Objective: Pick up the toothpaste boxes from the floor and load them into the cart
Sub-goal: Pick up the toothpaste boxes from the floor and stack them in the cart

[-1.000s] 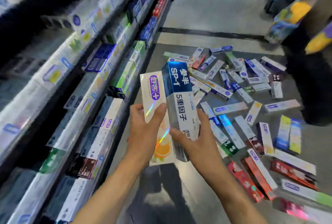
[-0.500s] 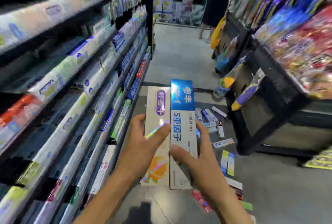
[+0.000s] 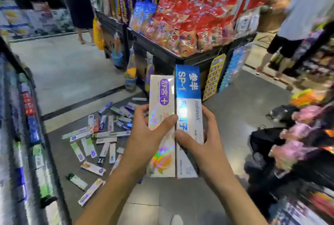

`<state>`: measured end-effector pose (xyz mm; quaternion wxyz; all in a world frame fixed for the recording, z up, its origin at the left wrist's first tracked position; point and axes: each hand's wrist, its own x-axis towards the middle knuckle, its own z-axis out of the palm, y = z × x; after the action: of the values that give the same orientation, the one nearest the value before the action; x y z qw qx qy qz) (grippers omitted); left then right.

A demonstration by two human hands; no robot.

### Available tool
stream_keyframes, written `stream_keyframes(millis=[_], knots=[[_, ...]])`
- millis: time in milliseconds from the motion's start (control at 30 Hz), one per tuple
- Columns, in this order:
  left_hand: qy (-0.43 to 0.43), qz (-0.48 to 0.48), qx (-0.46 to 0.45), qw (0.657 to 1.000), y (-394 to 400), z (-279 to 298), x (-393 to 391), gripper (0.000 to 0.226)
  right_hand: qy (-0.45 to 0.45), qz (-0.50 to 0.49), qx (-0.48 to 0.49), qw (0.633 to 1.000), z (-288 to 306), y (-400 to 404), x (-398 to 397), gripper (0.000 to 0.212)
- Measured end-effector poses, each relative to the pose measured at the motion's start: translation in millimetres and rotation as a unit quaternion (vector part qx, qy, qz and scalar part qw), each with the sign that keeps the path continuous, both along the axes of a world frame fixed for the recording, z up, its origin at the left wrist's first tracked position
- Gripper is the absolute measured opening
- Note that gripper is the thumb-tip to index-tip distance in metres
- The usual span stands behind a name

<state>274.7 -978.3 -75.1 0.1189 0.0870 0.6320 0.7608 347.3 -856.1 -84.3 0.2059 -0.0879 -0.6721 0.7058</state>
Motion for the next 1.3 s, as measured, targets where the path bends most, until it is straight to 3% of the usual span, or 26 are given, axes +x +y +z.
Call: stream_keyframes(millis=[200,367,433,600,700,800,900,1067,1300], knots=[[0.012,-0.190,-0.018,0.982,85.8,-5.9,70.9,0.045,-0.028,-0.202,-0.012,0.979,-2.4,49.0,108.6,0.069],[0.006,-0.355,-0.044,0.934,155.6,-17.9,147.3,0.054,-0.021,-0.348,-0.025,0.937,-13.5,85.8,207.0,0.080],[0.000,-0.399,-0.059,0.915,181.8,-24.5,177.8,0.064,-0.028,-0.391,-0.031,0.919,-19.9,101.0,245.1,0.081],[-0.028,-0.450,-0.084,0.889,251.1,-50.0,248.2,0.049,-0.071,-0.441,-0.038,0.894,-45.2,156.2,330.4,0.079],[-0.025,-0.442,-0.101,0.891,296.4,-66.8,287.0,0.058,-0.107,-0.443,-0.036,0.889,-68.4,202.1,381.3,0.081],[-0.031,-0.425,-0.130,0.895,341.2,-88.2,319.2,0.048,-0.156,-0.428,-0.046,0.889,-88.6,254.7,430.8,0.089],[-0.032,-0.398,-0.162,0.902,376.4,-110.5,341.3,0.051,-0.204,-0.395,-0.056,0.894,-105.0,302.8,468.3,0.081],[-0.023,-0.343,-0.209,0.915,424.9,-160.2,353.1,0.058,-0.348,-0.324,0.027,0.879,-139.0,371.0,491.1,0.073],[-0.013,-0.307,-0.289,0.907,471.9,-249.6,335.9,0.065,-0.490,-0.226,0.132,0.832,-247.6,427.6,485.9,0.089]])
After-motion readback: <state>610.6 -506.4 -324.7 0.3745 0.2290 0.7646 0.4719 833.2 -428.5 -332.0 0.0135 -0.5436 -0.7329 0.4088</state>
